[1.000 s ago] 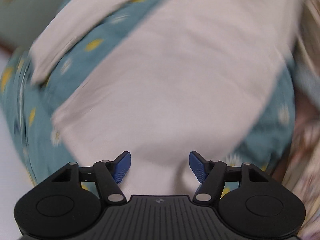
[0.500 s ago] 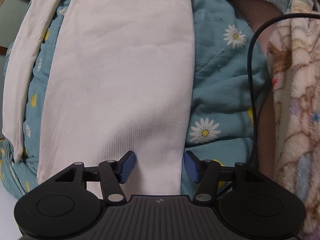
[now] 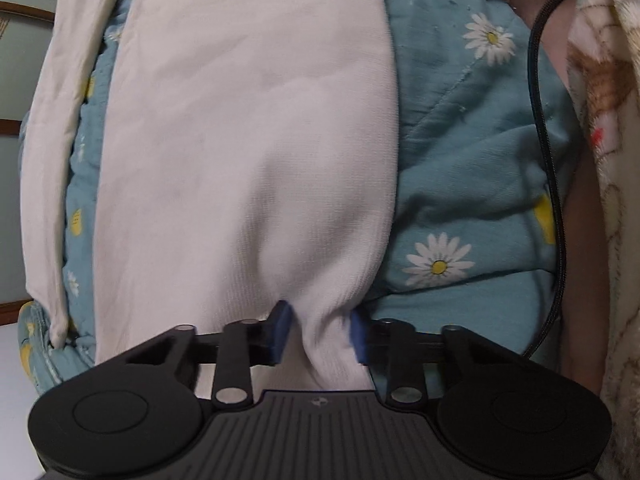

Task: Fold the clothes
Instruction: 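Close the left tool on the cream pant leg hem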

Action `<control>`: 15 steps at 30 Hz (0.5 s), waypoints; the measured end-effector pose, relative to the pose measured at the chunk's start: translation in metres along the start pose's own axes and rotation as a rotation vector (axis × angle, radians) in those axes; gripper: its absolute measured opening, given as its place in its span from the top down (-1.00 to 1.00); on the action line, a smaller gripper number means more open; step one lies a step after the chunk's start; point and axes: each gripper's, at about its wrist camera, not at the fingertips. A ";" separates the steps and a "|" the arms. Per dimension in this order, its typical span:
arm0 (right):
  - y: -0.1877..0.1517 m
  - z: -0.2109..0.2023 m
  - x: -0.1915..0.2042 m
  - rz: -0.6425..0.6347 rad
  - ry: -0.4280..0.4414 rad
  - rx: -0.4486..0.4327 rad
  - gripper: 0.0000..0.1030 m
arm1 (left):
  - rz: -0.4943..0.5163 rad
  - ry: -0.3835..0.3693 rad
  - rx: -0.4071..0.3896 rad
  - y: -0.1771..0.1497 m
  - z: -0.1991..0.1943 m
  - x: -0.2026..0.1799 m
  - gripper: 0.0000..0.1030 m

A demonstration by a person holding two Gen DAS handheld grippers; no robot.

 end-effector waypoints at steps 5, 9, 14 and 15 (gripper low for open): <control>-0.001 0.000 -0.001 0.003 0.002 0.002 0.66 | 0.013 0.026 0.005 0.001 0.001 0.005 0.65; 0.000 0.000 -0.002 0.008 0.005 0.004 0.66 | -0.023 0.029 0.004 0.007 0.003 0.009 0.76; 0.001 0.000 -0.003 0.015 0.009 0.005 0.66 | -0.069 0.055 -0.012 0.015 -0.007 0.015 0.79; 0.001 0.000 -0.003 0.016 0.010 0.005 0.66 | -0.095 0.061 -0.020 0.017 -0.013 0.020 0.79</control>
Point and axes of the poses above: each gripper's, at about its wrist camera, not at the fingertips, and z roughly the way its jaws point, x to its left, y to its top, and after that the axes turned 13 degrees about -x, right-handed
